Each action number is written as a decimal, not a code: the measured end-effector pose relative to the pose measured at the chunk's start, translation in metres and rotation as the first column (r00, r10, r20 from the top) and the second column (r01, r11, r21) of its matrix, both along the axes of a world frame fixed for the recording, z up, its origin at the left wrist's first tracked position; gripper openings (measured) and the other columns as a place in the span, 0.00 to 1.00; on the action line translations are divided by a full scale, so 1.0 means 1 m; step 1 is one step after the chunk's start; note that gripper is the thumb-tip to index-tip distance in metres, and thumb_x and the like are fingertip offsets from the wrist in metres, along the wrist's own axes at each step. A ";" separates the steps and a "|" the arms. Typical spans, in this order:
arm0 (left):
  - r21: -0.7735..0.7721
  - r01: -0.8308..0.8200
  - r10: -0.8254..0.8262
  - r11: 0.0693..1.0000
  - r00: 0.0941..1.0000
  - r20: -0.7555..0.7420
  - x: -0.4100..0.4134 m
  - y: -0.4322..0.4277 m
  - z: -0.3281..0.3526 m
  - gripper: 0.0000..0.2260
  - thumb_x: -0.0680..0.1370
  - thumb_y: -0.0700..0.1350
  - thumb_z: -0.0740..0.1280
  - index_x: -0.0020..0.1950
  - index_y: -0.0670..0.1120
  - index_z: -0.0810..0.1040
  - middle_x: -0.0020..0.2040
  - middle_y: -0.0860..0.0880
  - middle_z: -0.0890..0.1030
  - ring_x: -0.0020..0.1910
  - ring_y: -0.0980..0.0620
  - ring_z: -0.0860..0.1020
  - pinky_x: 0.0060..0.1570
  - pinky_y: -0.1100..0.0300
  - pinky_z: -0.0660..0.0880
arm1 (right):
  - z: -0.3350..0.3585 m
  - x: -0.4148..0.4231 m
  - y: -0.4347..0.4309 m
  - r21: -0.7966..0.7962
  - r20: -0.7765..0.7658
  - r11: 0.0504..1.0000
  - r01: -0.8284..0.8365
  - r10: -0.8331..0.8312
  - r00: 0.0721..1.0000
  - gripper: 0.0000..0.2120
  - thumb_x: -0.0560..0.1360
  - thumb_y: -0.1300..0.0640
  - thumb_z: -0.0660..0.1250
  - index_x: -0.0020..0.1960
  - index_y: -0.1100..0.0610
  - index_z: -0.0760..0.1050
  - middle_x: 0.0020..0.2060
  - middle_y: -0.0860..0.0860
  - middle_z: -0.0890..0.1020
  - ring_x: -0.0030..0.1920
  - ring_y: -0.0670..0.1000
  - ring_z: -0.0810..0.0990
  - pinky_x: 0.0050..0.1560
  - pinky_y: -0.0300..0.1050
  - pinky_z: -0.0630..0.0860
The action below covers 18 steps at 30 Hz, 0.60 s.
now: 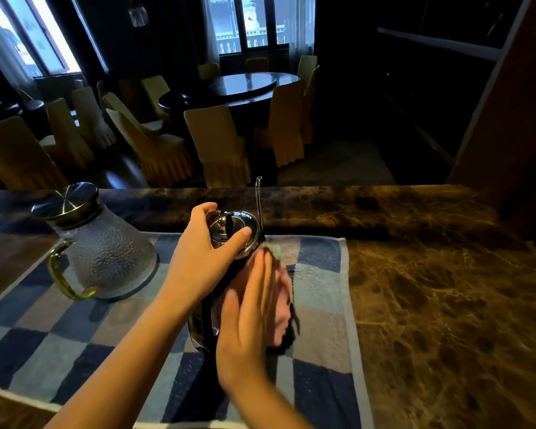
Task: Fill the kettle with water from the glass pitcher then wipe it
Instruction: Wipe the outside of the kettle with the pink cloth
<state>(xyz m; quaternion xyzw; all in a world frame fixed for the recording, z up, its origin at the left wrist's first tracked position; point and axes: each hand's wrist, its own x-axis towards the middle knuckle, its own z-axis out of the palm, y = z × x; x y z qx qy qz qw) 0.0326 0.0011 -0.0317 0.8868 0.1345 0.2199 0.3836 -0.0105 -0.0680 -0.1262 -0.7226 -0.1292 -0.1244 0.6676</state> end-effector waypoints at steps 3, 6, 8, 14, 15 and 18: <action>-0.009 0.002 -0.002 1.000 1.000 0.006 -0.001 -0.001 0.000 0.29 0.72 0.52 0.69 0.70 0.48 0.61 0.64 0.49 0.74 0.55 0.58 0.71 0.53 0.63 0.67 | 0.023 0.057 -0.009 0.018 -0.137 1.000 -0.002 0.005 0.991 0.20 0.79 0.43 0.47 0.69 0.32 0.58 0.71 0.36 0.65 0.73 0.44 0.62 0.73 0.55 0.55; -0.011 0.005 -0.005 1.000 1.000 0.005 0.000 -0.002 0.001 0.28 0.73 0.51 0.68 0.70 0.48 0.61 0.66 0.48 0.73 0.56 0.58 0.70 0.54 0.63 0.66 | 0.011 0.090 -0.027 0.040 -0.277 0.996 -0.079 0.087 0.957 0.17 0.82 0.49 0.50 0.62 0.42 0.75 0.60 0.44 0.80 0.61 0.47 0.76 0.64 0.55 0.71; -0.008 0.008 -0.008 1.000 1.000 0.003 0.000 -0.001 0.001 0.29 0.73 0.51 0.67 0.70 0.48 0.61 0.67 0.48 0.72 0.57 0.58 0.69 0.55 0.62 0.66 | -0.010 0.078 -0.033 0.094 -0.269 0.995 -0.031 0.055 0.962 0.17 0.82 0.53 0.50 0.65 0.44 0.72 0.63 0.46 0.78 0.65 0.45 0.73 0.67 0.52 0.69; -0.006 0.000 0.000 1.000 1.000 0.010 -0.001 -0.001 0.000 0.28 0.73 0.51 0.68 0.70 0.48 0.61 0.67 0.48 0.72 0.56 0.58 0.69 0.55 0.63 0.65 | -0.013 0.014 -0.011 0.090 -0.236 0.994 0.057 -0.034 0.971 0.23 0.74 0.32 0.46 0.69 0.27 0.50 0.76 0.47 0.56 0.76 0.58 0.55 0.73 0.64 0.56; -0.007 0.000 0.000 1.000 1.000 0.012 0.000 0.000 -0.001 0.29 0.73 0.51 0.68 0.70 0.48 0.61 0.66 0.48 0.72 0.56 0.59 0.69 0.54 0.64 0.65 | -0.003 0.020 -0.012 0.108 -0.154 0.993 0.045 -0.028 0.988 0.22 0.75 0.32 0.46 0.68 0.31 0.57 0.73 0.52 0.65 0.71 0.62 0.64 0.67 0.67 0.64; -0.012 -0.009 0.009 1.000 1.000 0.012 0.001 0.000 -0.002 0.29 0.72 0.52 0.69 0.70 0.48 0.61 0.65 0.48 0.73 0.55 0.59 0.70 0.50 0.68 0.66 | 0.028 0.060 -0.014 0.192 -0.113 0.977 -0.096 0.119 0.986 0.16 0.77 0.38 0.47 0.61 0.28 0.66 0.65 0.41 0.74 0.68 0.49 0.70 0.69 0.58 0.65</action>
